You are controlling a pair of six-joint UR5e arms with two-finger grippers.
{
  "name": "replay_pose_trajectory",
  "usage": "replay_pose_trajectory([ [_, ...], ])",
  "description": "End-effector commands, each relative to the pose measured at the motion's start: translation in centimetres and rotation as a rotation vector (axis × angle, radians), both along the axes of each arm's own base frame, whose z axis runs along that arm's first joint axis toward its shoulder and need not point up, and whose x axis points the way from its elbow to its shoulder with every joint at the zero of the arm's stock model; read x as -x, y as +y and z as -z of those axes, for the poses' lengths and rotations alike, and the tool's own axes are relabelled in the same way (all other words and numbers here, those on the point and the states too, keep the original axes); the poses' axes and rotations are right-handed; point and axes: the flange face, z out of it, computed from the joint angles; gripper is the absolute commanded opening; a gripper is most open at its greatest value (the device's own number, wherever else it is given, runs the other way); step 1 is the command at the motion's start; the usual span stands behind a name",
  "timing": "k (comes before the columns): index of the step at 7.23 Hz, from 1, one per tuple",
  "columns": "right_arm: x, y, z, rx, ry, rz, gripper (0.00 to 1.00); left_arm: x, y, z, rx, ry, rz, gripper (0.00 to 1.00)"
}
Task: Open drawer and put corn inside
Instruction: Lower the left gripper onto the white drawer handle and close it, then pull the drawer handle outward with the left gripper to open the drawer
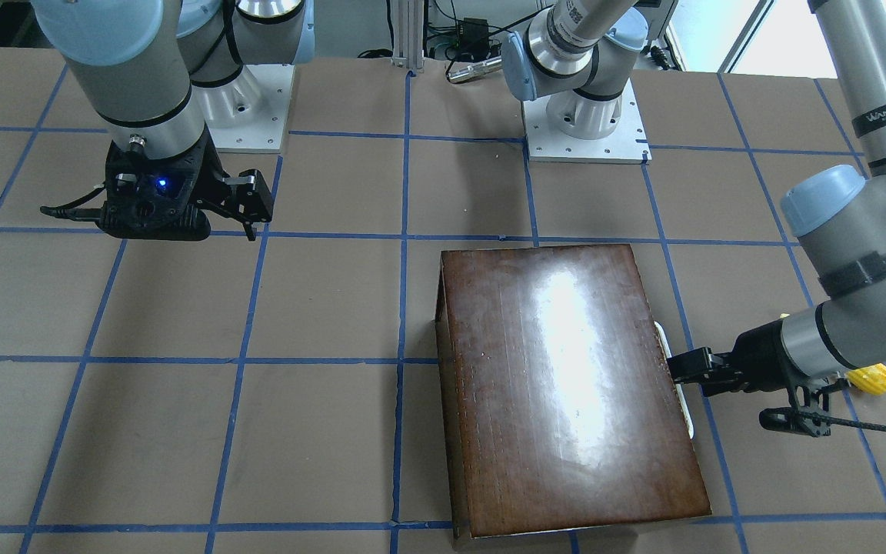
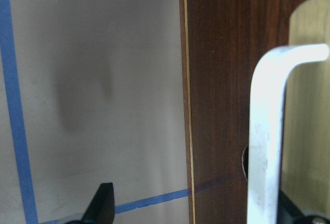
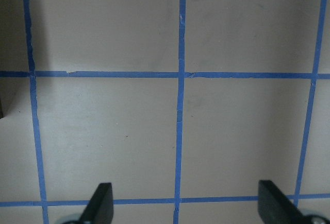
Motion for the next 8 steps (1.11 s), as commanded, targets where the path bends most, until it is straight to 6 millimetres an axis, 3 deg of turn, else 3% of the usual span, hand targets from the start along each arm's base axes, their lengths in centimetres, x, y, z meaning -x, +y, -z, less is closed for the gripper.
replay_pose_trajectory([
  [1,0.0,0.0,0.0,0.000,0.000,0.000,1.00,-0.5,-0.2,0.0,0.004,-0.002,0.000,1.00],
  [5,0.0,0.0,0.0,0.001,0.000,0.000,1.00,-1.1,-1.1,-0.7,0.030,-0.012,0.025,1.00],
  [8,0.0,0.0,0.0,0.000,0.000,0.000,1.00,-3.7,-0.8,-0.7,0.049,-0.013,0.031,1.00],
])
